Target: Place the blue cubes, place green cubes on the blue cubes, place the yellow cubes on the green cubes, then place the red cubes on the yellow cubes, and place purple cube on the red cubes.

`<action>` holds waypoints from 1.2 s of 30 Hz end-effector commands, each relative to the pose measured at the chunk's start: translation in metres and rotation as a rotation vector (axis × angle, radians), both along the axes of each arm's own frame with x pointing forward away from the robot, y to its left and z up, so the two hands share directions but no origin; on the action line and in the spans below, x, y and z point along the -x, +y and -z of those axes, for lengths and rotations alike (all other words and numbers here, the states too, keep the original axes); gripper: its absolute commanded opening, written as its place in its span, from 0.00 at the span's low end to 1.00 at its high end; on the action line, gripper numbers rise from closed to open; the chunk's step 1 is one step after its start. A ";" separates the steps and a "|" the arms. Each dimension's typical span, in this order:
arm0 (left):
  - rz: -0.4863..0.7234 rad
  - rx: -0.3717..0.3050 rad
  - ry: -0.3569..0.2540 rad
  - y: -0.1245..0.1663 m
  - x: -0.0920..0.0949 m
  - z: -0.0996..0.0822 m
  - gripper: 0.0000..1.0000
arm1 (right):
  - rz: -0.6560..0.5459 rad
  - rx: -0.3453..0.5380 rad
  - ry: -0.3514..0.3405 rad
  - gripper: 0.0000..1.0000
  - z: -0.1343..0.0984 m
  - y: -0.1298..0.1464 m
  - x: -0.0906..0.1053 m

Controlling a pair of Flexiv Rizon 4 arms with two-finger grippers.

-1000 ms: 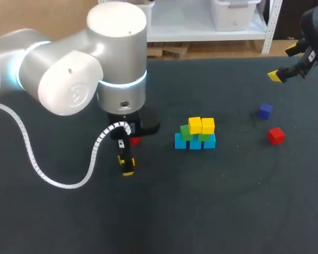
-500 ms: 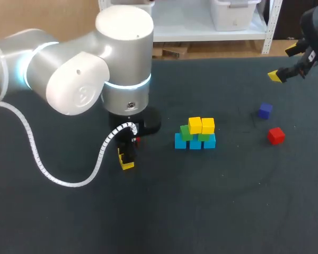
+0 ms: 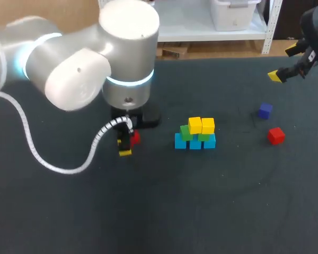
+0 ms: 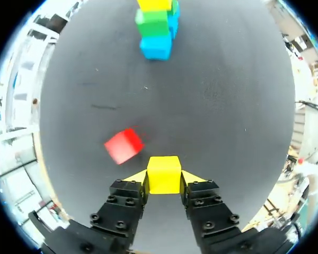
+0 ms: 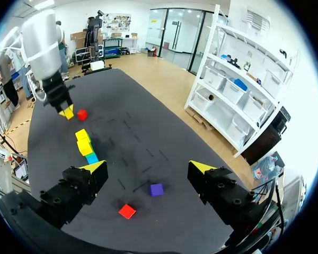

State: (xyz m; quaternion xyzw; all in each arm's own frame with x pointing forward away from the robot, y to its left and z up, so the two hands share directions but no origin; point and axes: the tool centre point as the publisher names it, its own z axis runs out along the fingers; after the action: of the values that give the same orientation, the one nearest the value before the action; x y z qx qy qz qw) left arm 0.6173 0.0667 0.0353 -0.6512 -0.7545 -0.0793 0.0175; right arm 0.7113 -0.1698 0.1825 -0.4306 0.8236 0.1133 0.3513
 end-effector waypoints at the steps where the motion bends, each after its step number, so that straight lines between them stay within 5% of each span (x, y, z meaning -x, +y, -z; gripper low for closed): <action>1: 0.025 0.037 -0.017 0.008 -0.006 -0.042 0.00 | 0.000 -0.001 -0.001 1.00 0.000 0.000 0.000; 11: 0.050 0.084 0.022 -0.028 -0.041 -0.078 0.00 | 0.000 -0.001 -0.001 1.00 0.000 0.000 0.000; 36: 0.207 0.044 0.031 -0.117 -0.056 -0.064 0.00 | 0.000 -0.001 -0.001 1.00 0.000 0.000 0.000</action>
State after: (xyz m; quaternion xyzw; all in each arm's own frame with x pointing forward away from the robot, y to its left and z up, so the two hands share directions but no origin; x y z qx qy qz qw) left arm 0.6672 -0.0426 0.1011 -0.7275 -0.6845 -0.0460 -0.0090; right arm 0.7114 -0.1697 0.1825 -0.4306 0.8236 0.1134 0.3513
